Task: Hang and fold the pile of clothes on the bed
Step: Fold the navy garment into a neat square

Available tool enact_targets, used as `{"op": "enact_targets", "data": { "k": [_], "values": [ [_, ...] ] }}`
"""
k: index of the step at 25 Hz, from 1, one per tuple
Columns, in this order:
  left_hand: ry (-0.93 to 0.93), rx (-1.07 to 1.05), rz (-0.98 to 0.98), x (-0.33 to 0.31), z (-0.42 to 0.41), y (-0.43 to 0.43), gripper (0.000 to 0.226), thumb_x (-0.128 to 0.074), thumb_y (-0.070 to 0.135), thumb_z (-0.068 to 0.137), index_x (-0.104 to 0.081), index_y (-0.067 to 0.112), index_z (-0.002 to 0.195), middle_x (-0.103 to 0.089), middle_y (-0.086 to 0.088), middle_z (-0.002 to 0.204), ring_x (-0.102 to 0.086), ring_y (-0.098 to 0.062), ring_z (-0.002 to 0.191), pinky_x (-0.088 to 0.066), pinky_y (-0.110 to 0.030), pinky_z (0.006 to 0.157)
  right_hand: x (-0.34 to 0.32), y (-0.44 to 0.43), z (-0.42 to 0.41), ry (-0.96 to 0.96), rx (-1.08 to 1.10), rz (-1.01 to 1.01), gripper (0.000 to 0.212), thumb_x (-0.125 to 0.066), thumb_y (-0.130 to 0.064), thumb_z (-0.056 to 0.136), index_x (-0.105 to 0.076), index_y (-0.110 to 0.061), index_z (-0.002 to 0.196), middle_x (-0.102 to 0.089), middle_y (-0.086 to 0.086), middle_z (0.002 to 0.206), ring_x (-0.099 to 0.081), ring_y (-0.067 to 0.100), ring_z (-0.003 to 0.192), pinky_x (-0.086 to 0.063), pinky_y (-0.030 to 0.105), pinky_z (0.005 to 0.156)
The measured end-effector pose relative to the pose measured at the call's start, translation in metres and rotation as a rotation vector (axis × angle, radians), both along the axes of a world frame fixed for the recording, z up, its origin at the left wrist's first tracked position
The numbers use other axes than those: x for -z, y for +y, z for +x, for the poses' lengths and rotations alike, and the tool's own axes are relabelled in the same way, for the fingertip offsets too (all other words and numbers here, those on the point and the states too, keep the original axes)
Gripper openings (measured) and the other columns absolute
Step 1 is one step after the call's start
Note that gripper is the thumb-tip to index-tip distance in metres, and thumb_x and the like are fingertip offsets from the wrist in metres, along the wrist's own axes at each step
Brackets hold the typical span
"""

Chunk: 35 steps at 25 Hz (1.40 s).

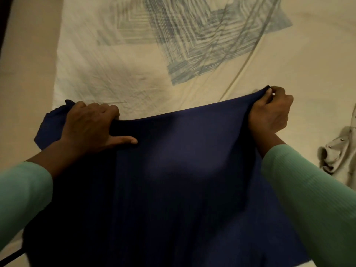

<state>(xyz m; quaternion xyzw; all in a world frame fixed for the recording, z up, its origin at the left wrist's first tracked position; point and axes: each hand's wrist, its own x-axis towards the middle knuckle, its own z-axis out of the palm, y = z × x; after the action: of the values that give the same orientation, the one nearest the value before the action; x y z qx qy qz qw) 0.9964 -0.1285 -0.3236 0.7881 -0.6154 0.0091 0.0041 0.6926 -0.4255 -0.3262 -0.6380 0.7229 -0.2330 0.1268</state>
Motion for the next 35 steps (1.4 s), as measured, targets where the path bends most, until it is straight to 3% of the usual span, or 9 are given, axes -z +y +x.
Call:
{"op": "enact_targets", "data": {
  "k": [5,9,11,13,16,22,26,30,35],
  "values": [
    [-0.119,-0.023,-0.101,-0.012,-0.007,0.006,0.079,-0.046,0.092,0.082,-0.05,0.013,0.079,-0.051,-0.01,0.072,-0.052,-0.032,0.065,-0.028,-0.043,0.064,-0.027,-0.007,-0.002,0.027,-0.098,0.041,0.032,-0.043,-0.043,0.107,-0.068,-0.03,0.123,-0.068,0.005,0.123,-0.065,0.032,0.107,-0.046,0.039,0.086],
    [-0.232,-0.093,-0.146,-0.029,-0.019,0.023,0.071,-0.049,0.08,0.093,-0.059,0.01,0.087,-0.06,-0.015,0.084,-0.057,-0.034,0.074,-0.032,-0.045,0.07,-0.039,-0.004,-0.004,-0.686,0.061,0.342,0.016,-0.055,-0.016,0.098,-0.07,-0.012,0.093,-0.078,0.014,0.096,-0.074,0.022,0.068,-0.06,0.034,0.06],
    [-0.265,-0.097,-0.179,-0.036,-0.033,0.033,0.067,-0.052,0.075,0.096,-0.066,0.01,0.09,-0.066,-0.015,0.087,-0.06,-0.036,0.077,-0.035,-0.046,0.072,-0.046,0.005,-0.013,-1.01,0.185,0.424,0.01,-0.056,-0.006,0.094,-0.064,-0.004,0.088,-0.075,0.019,0.09,-0.074,0.026,0.069,-0.063,0.033,0.063],
    [-0.282,-0.085,-0.264,-0.042,-0.054,0.049,0.059,-0.058,0.07,0.096,-0.069,0.012,0.09,-0.069,-0.014,0.085,-0.061,-0.036,0.075,-0.034,-0.045,0.071,-0.047,0.013,-0.031,-1.197,0.271,0.451,0.008,-0.057,-0.005,0.093,-0.062,0.001,0.095,-0.071,0.019,0.09,-0.073,0.029,0.074,-0.065,0.037,0.069],
    [-0.253,-0.014,-0.34,-0.05,-0.087,0.074,0.043,-0.064,0.057,0.098,-0.072,0.014,0.095,-0.07,-0.012,0.085,-0.062,-0.036,0.074,-0.033,-0.045,0.069,-0.044,0.024,-0.064,-1.3,0.303,0.534,0.033,-0.068,-0.017,0.089,-0.066,0.002,0.115,-0.071,0.015,0.096,-0.073,0.031,0.082,-0.064,0.037,0.068],
    [-0.192,0.149,-0.284,-0.027,-0.143,0.121,0.021,-0.06,0.022,0.101,-0.076,0.012,0.11,-0.069,-0.01,0.091,-0.06,-0.034,0.069,-0.036,-0.042,0.056,-0.036,0.053,-0.104,-0.973,0.28,0.567,0.017,-0.062,0.017,0.084,-0.067,0.002,0.091,-0.071,0.014,0.09,-0.072,0.025,0.081,-0.059,0.028,0.055],
    [-0.094,0.186,-0.191,-0.016,-0.165,0.138,0.031,-0.057,0.031,0.099,-0.077,0.013,0.113,-0.068,-0.007,0.095,-0.06,-0.031,0.068,-0.042,-0.04,0.048,-0.029,0.069,-0.12,-0.755,0.222,0.449,0.033,-0.055,0.014,0.089,-0.076,-0.012,0.095,-0.074,0.011,0.111,-0.073,0.026,0.094,-0.059,0.027,0.066],
    [0.034,0.089,-0.132,-0.03,-0.179,0.143,0.055,-0.059,0.069,0.09,-0.076,0.016,0.083,-0.073,-0.004,0.103,-0.067,-0.032,0.082,-0.046,-0.044,0.072,-0.033,0.086,-0.125,-0.12,-0.049,0.187,0.042,-0.056,-0.007,0.09,-0.065,-0.019,0.129,-0.056,0.007,0.139,-0.062,0.027,0.115,-0.051,0.038,0.098],
    [0.401,-0.095,-0.267,-0.032,-0.175,0.096,0.034,-0.056,0.046,0.098,-0.074,0.019,0.107,-0.066,0.002,0.125,-0.062,-0.024,0.114,-0.047,-0.044,0.094,-0.019,0.128,-0.074,0.035,-0.537,0.075,0.04,-0.052,-0.019,0.098,-0.059,-0.012,0.137,-0.055,0.009,0.144,-0.049,0.029,0.135,-0.037,0.049,0.114]
  ]
}}
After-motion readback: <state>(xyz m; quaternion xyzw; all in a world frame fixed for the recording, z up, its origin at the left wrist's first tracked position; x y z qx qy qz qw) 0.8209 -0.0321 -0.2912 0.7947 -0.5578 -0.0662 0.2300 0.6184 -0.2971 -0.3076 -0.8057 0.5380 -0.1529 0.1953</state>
